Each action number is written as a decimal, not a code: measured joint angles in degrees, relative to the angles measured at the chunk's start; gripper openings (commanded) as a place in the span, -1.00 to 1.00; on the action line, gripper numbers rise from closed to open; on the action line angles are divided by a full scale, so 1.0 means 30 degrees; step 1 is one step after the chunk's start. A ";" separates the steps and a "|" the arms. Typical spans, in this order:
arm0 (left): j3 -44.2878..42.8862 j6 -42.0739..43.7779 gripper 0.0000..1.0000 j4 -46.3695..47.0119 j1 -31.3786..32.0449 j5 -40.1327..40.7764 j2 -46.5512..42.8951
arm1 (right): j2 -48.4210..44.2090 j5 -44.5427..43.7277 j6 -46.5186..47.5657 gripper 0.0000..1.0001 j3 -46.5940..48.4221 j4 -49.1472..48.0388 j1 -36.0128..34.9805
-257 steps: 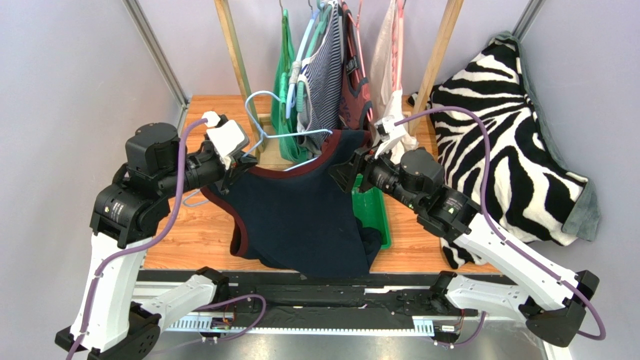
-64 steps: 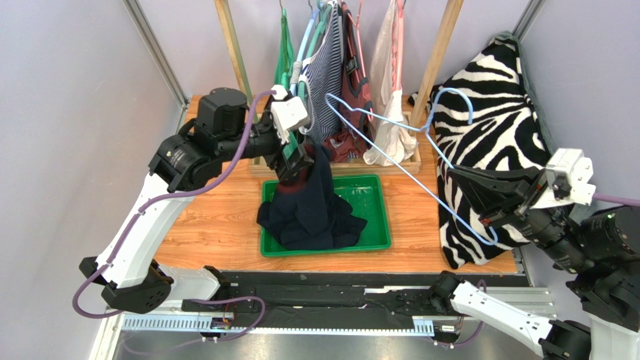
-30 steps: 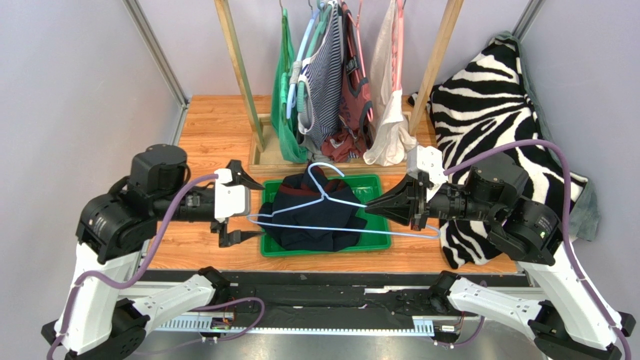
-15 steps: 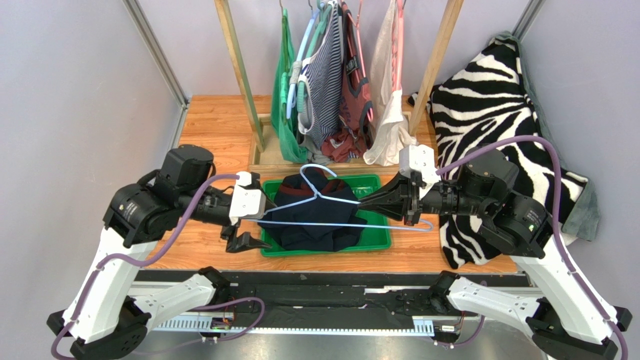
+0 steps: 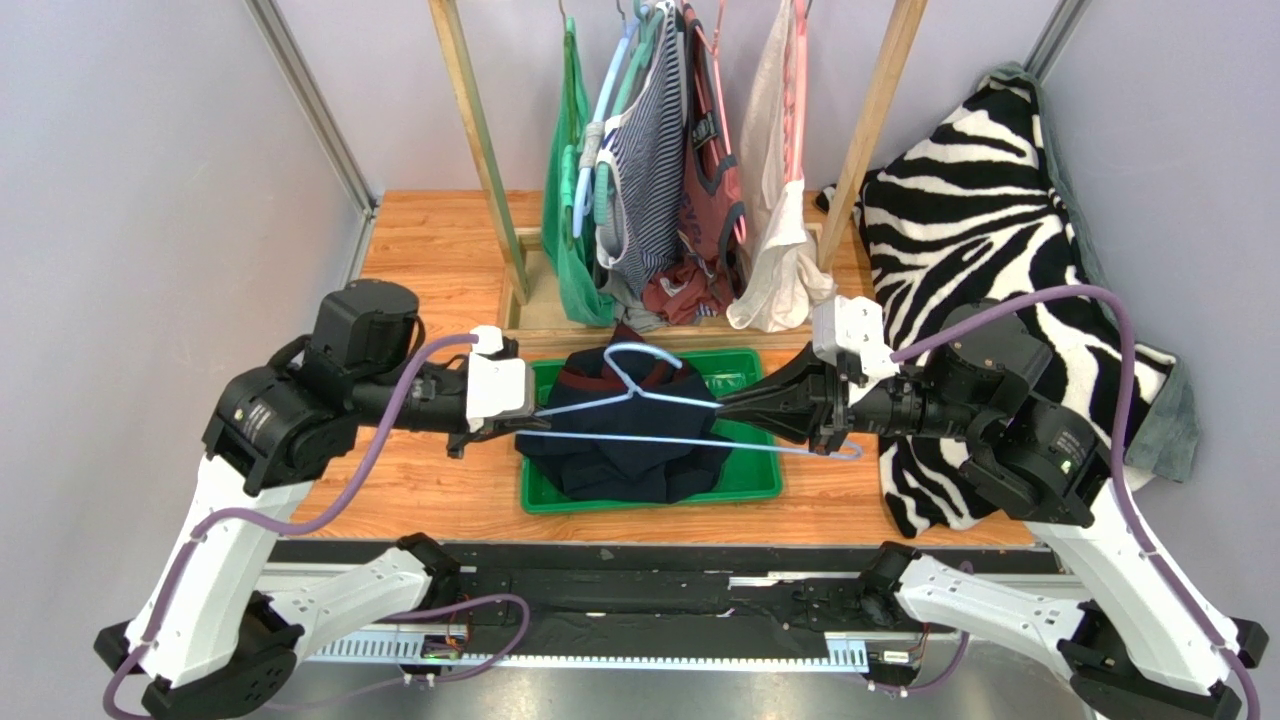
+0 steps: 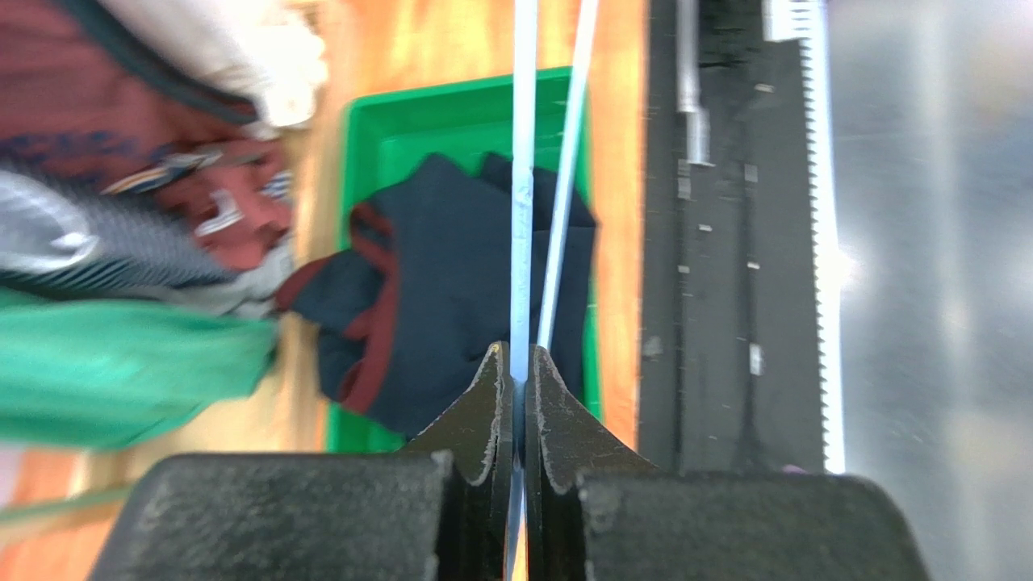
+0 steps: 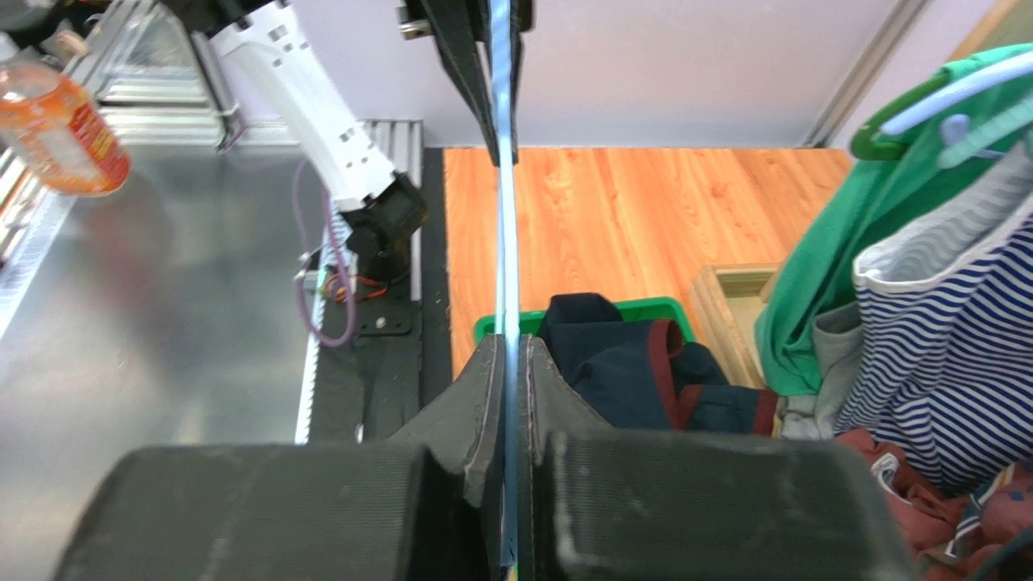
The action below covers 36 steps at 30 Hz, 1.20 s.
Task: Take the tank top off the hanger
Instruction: Place the hanger at the clothesline.
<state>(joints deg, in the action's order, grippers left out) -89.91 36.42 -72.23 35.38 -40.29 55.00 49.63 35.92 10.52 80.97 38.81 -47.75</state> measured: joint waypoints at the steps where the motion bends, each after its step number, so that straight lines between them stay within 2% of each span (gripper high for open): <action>1: -0.0044 -0.0117 -1.00 0.0131 -0.0087 0.0270 -0.0131 | -0.0153 -0.0350 -0.0138 -0.71 -0.0386 -0.0546 -0.0029; 3: -0.0313 -0.0459 -1.00 0.0357 -0.0466 0.0882 -0.0466 | -0.0299 -0.0962 -0.0481 -0.43 -0.0998 -0.1610 -0.0066; 4: -0.0670 -0.0634 -1.00 0.0255 -0.0765 0.1333 -0.0663 | -0.0357 -0.1727 -0.0561 -0.18 -0.1377 -0.2419 -0.0080; 5: -0.0969 -0.0801 -1.00 0.0138 -0.1056 0.1668 -0.0882 | -0.0415 -0.2390 -0.0780 -0.04 -0.1559 -0.2849 -0.0058; 6: -0.1523 -0.1035 -1.00 -0.0044 -0.1545 0.2200 -0.1297 | -0.0517 -0.3570 -0.0838 0.30 -0.1785 -0.3541 -0.0058; 9: -0.2863 -0.1523 -1.00 0.0087 -0.2557 0.3767 -0.2783 | -0.0816 -0.6003 -0.1158 0.53 -0.1996 -0.4954 -0.0022; 15: -0.3949 -0.2557 -1.00 0.1734 -0.3774 0.8080 -0.5734 | -0.1290 -0.8859 -0.1086 0.52 -0.1923 -0.6127 -0.0007; 23: -0.3614 -0.4218 -1.00 0.5304 -0.4779 1.4353 -0.5355 | -0.1552 -1.0316 -0.1086 0.52 -0.1960 -0.6149 -0.0007; 29: -0.1829 -0.6033 -1.00 0.6951 -0.5049 1.6174 -0.4058 | -0.2025 -1.0987 -0.1202 0.53 -0.2535 -0.6076 -0.0007; 36: -0.0430 -0.8415 -1.00 0.7308 -0.5464 1.6123 -0.2273 | -0.2317 -1.1460 -0.1217 0.51 -0.2900 -0.6003 -0.0007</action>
<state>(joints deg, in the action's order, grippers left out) -91.20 11.18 -50.30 18.98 8.08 48.18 42.68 1.54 6.87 72.27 20.80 -47.77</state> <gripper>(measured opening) 0.029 0.764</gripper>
